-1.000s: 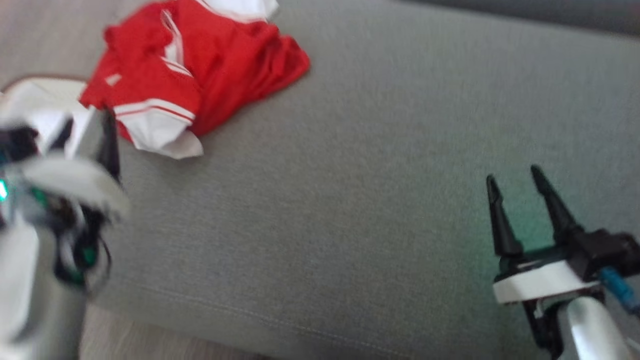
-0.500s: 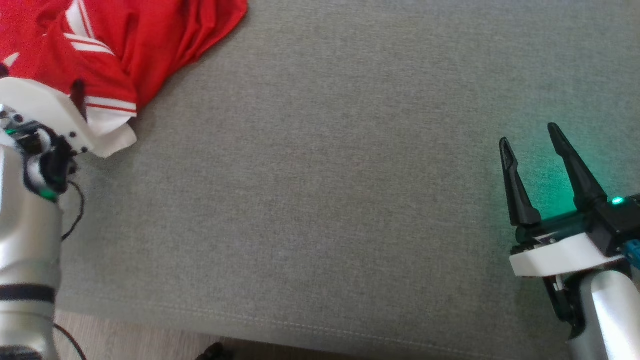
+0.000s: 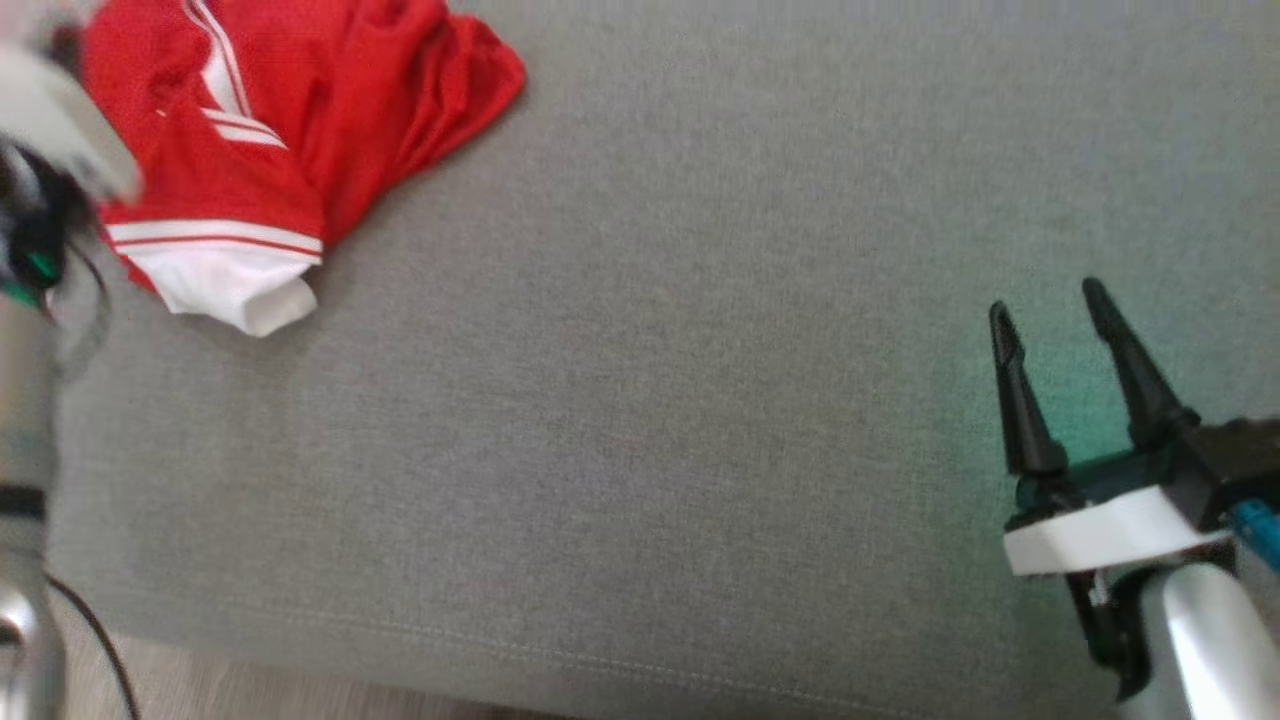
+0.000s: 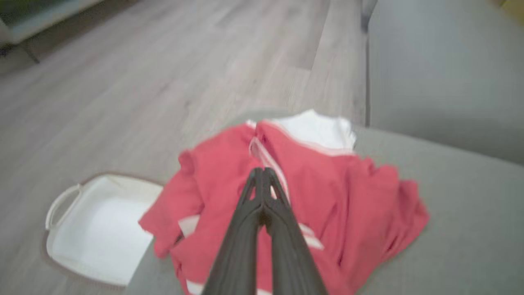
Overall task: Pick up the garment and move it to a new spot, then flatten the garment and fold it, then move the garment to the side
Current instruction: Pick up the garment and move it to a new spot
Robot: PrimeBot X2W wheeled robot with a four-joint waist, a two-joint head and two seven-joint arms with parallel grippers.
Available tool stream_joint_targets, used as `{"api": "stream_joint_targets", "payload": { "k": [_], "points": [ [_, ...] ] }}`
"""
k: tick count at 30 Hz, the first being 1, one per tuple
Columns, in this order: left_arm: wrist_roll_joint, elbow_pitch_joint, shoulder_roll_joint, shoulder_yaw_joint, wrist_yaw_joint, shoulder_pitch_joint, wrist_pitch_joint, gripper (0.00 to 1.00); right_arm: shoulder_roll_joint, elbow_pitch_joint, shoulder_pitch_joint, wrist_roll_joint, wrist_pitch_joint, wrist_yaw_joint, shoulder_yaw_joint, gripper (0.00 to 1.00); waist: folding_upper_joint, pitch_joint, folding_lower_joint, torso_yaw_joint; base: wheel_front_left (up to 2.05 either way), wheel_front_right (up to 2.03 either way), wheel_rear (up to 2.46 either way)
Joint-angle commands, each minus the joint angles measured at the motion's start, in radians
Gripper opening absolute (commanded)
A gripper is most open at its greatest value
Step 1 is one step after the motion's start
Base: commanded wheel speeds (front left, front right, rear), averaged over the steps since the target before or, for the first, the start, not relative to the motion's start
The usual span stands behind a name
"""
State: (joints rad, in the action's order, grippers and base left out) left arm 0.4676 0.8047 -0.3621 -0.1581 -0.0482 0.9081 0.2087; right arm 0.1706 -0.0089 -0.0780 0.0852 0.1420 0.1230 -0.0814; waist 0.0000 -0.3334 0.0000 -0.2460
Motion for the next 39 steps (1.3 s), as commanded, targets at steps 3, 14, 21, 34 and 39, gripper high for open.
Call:
{"api": "stream_joint_targets", "payload": {
  "k": [3,14,21,34,39],
  "points": [
    [0.006,-0.146,-0.080,0.019,-0.022,0.101,0.021,0.00,-0.024,-0.009,0.026,0.007,0.024,0.008,-0.014,1.00,0.0000,0.080,0.0000,-0.016,0.00,0.00,0.00],
    [0.031,-0.566,-0.117,0.008,0.005,0.021,0.161,0.00,-0.074,0.053,0.027,0.012,0.069,0.008,-0.025,1.00,0.0000,0.167,0.0000,0.022,0.00,0.00,0.00],
    [0.051,-0.769,-0.095,0.049,0.083,-0.163,0.128,0.56,-0.092,0.070,0.052,0.008,0.088,0.008,-0.019,1.00,0.0000,0.217,0.0000,0.056,0.00,0.00,0.00],
    [0.044,-0.947,0.067,0.005,0.188,-0.692,-0.077,1.00,-0.110,0.055,0.107,-0.018,0.100,0.008,-0.018,1.00,0.0000,0.293,0.0000,0.150,0.00,0.00,0.00],
    [0.011,-0.937,0.125,-0.043,0.209,-0.844,-0.184,1.00,-0.114,0.045,0.121,-0.026,0.097,0.008,-0.041,1.00,0.0000,0.311,0.0000,0.203,0.00,0.00,0.00]
  ]
}}
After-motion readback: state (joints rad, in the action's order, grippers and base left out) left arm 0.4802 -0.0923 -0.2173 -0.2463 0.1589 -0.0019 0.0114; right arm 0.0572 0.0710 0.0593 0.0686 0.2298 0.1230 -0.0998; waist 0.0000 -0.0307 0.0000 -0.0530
